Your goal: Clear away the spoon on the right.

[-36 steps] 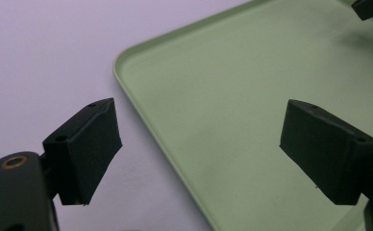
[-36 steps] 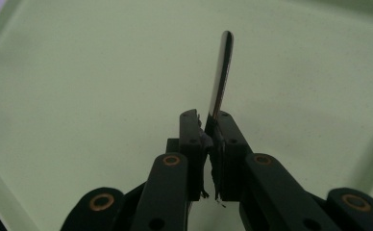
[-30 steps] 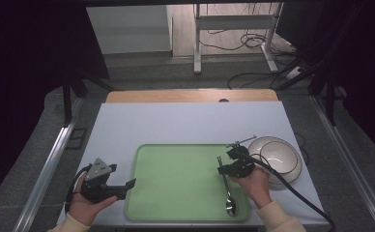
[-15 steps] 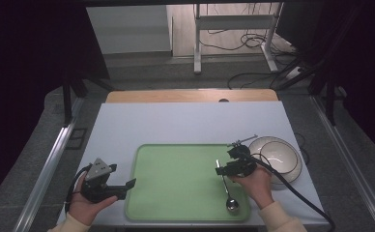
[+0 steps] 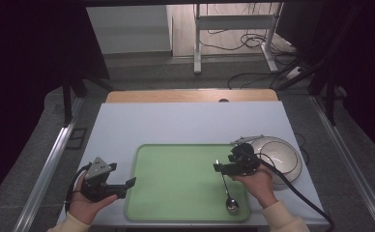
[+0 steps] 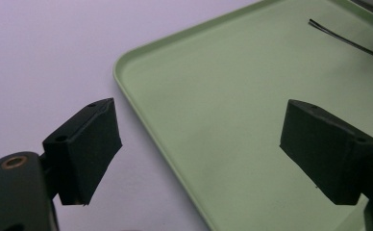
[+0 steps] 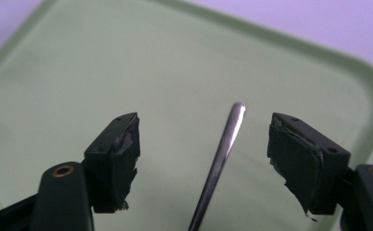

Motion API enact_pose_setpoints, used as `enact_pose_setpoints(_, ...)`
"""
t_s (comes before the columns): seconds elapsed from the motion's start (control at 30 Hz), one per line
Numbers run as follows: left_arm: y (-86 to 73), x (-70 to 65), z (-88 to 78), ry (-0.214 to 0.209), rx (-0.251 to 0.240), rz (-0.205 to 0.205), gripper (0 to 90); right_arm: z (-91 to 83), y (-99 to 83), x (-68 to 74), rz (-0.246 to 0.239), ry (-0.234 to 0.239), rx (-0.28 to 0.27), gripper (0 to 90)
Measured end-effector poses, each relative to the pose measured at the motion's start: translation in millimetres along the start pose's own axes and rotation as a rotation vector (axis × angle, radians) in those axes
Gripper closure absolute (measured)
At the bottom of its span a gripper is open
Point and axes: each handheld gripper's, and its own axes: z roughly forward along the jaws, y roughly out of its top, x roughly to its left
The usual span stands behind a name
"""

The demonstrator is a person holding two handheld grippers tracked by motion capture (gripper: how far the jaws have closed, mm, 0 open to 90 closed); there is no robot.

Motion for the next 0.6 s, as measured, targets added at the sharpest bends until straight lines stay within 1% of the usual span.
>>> enact_pose_setpoints(0.03,0.1,-0.1,0.2,-0.001,0.001,0.001,13.7,0.0,0.0,0.0,0.000,0.000,0.000,25.2)
enact_pose_setpoints(0.07,0.0,-0.3,0.5,-0.001,0.003,0.002,13.7,-2.2,0.6,-0.1,-0.008,0.007,-0.012,24.6)
enact_pose_setpoints(0.13,0.4,0.0,0.6,0.002,0.003,0.003,13.6,-8.4,1.8,-0.2,-0.040,0.005,-0.044,22.8)
enact_pose_setpoints(0.17,0.7,0.1,0.6,0.004,0.002,0.000,13.7,-10.3,2.4,-0.6,-0.047,0.006,-0.054,22.3)
enact_pose_setpoints(0.2,0.9,0.2,0.5,0.005,0.001,-0.002,13.7,-10.3,2.4,-0.6,-0.047,0.006,-0.054,22.3)
enact_pose_setpoints(0.37,-0.4,-0.2,-0.3,0.009,0.003,0.000,13.6,-20.4,5.4,-3.4,-0.061,0.015,-0.083,19.8)
enact_pose_setpoints(0.4,-1.9,0.0,-1.8,0.012,0.000,-0.002,13.6,-25.1,6.4,-4.3,-0.065,0.017,-0.100,19.0)
enact_pose_setpoints(0.43,-1.9,0.0,-1.8,0.012,0.000,-0.002,13.6,-25.1,6.4,-4.3,-0.065,0.017,-0.100,19.0)
enact_pose_setpoints(0.47,-2.9,0.3,-2.6,0.012,0.002,-0.001,13.6,-28.1,7.1,-4.4,-0.064,0.019,-0.109,19.0)
enact_pose_setpoints(0.5,-3.7,0.4,-3.2,0.012,0.001,-0.001,13.7,-35.5,8.7,-5.4,-0.064,0.029,-0.136,18.2)
enact_pose_setpoints(0.53,-4.3,0.5,-4.0,0.013,-0.001,-0.001,13.7,-35.5,8.7,-5.4,-0.064,0.029,-0.136,18.2)
enact_pose_setpoints(0.6,-5.0,0.6,-5.7,0.014,-0.004,0.001,13.6,-45.0,10.7,-5.8,-0.066,0.034,-0.163,17.4)
